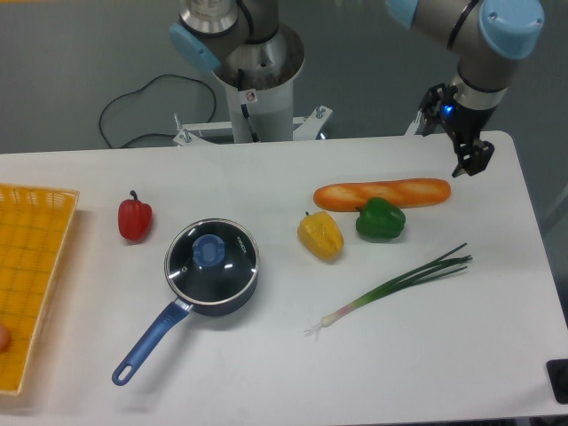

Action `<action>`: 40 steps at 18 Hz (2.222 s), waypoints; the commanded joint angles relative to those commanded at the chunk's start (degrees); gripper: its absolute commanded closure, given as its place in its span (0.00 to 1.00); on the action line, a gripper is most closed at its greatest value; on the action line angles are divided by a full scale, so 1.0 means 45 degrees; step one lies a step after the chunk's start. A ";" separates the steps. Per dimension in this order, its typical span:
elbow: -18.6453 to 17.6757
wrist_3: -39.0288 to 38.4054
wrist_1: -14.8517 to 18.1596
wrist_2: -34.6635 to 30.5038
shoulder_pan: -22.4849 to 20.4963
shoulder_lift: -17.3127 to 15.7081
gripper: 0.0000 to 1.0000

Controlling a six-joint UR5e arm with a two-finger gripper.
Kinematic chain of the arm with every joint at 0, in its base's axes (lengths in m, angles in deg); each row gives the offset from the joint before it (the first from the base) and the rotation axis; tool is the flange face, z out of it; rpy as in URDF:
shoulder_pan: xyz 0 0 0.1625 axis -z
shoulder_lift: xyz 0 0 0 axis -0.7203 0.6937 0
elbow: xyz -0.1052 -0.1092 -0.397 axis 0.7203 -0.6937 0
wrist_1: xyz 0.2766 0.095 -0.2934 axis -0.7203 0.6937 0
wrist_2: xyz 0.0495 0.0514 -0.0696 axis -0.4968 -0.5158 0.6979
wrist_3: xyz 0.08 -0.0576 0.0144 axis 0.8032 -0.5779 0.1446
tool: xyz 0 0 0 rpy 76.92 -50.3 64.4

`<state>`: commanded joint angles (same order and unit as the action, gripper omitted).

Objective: Open the lid
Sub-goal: 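Move the gripper from its raised start pose toward the baguette, then swing the gripper over the peppers and lower it onto the saucepan lid knob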

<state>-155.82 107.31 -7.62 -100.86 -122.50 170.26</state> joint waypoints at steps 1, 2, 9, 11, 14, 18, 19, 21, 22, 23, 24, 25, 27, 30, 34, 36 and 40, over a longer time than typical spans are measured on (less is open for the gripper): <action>0.0020 -0.0020 0.0000 -0.0019 0.0039 0.0039 0.00; 0.0040 -0.0136 0.0000 -0.0019 0.0117 0.0097 0.00; 0.0585 -0.1674 -0.0234 -0.0116 0.1286 0.1014 0.00; 0.0684 -0.2516 -0.0215 -0.0136 0.1736 0.1094 0.00; 0.0665 -0.3979 -0.0195 -0.0156 0.2498 0.1113 0.00; 0.0451 -0.5273 -0.0254 -0.0156 0.3553 0.1113 0.00; 0.0450 -0.5312 -0.0273 -0.0194 0.3729 0.1113 0.00; 0.0470 -0.5352 -0.0254 -0.0312 0.4100 0.1094 0.00; 0.0470 -0.5352 -0.0254 -0.0273 0.4256 0.1094 0.00; 0.0489 -0.5371 -0.0254 -0.0254 0.4471 0.1074 0.00; 0.0586 -0.5545 -0.0273 -0.0215 0.4705 0.1074 0.00; 0.0664 -0.5876 -0.0273 -0.0195 0.4920 0.1094 0.00; 0.0704 -0.6288 -0.0273 -0.0156 0.5175 0.1094 0.00; 0.0685 -0.6250 -0.0293 -0.0156 0.5565 0.1094 0.00; 0.0413 -0.6289 -0.1676 -0.0156 0.5879 0.1094 0.00; 0.0138 -0.6231 -0.2011 -0.0156 0.6092 0.1016 0.00; 0.0216 -0.5919 -0.2070 -0.0214 0.6794 0.1171 0.00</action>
<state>-154.85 80.67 -16.93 -101.82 -91.93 175.53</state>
